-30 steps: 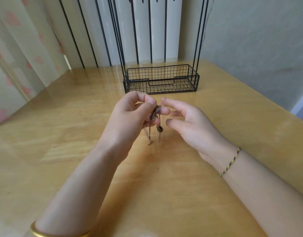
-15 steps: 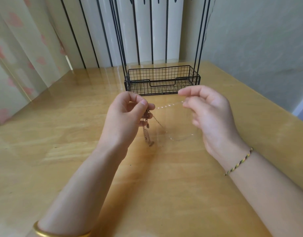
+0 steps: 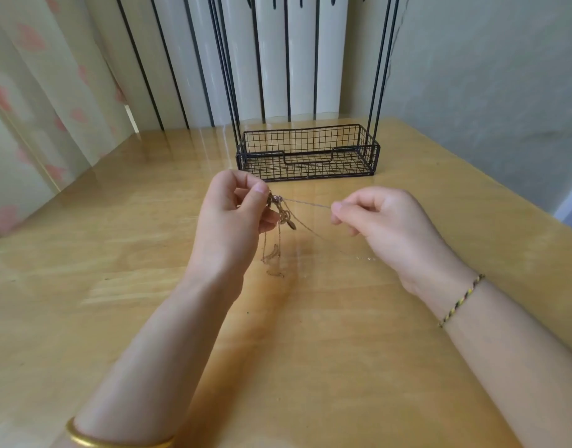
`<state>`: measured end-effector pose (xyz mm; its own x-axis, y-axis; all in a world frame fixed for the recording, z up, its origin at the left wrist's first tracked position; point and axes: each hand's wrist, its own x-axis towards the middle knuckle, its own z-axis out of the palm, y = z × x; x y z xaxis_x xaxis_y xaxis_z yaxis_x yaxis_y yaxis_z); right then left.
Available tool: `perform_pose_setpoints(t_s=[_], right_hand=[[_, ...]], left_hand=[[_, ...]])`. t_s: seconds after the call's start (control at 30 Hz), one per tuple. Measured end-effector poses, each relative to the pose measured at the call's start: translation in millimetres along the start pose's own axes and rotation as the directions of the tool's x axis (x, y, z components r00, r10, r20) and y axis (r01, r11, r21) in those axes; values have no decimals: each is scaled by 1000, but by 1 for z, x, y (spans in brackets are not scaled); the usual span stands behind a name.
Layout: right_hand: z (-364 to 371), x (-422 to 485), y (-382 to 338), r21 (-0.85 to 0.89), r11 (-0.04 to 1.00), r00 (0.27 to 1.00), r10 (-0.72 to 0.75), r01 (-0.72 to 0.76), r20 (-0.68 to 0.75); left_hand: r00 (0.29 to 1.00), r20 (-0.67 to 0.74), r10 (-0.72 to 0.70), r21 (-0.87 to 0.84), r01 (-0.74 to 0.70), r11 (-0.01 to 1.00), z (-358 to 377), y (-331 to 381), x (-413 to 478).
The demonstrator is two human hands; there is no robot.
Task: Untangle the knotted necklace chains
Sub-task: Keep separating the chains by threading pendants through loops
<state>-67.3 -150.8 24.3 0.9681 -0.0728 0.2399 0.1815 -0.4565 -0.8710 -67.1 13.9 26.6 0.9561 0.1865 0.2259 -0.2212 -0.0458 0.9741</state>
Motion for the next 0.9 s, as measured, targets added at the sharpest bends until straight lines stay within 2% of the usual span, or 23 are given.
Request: perform_pose_setpoints(t_s=[0.13, 0.27, 0.3, 0.4, 0.47, 0.67, 0.9], right_hand=[[1, -1, 3, -147, 989, 991, 28, -8, 131], [0, -1, 5, -321, 947, 994, 48, -13, 102], [0, -1, 5, -296, 955, 996, 43, -19, 77], [-3, -1, 2, -21, 999, 999, 36, -36, 36], [-3, -2, -1, 95, 995, 999, 37, -38, 19], [3, -1, 0, 177, 984, 995, 40, -24, -88], [3, 1, -2, 412, 901, 970, 209, -140, -128]], left_hand=[[1000, -26, -7, -15, 7, 1000, -1, 1, 1], [999, -37, -9, 0, 9, 1000, -2, 0, 2], [999, -33, -12, -1, 12, 1000, -2, -1, 2], [999, -22, -33, -25, 33, 999, 0, 0, 1], [998, -21, -52, -23, 52, 998, 1, -1, 1], [998, 19, -65, 32, 64, 997, 2, -4, 0], [996, 52, -74, 28, 73, 997, 2, -1, -3]])
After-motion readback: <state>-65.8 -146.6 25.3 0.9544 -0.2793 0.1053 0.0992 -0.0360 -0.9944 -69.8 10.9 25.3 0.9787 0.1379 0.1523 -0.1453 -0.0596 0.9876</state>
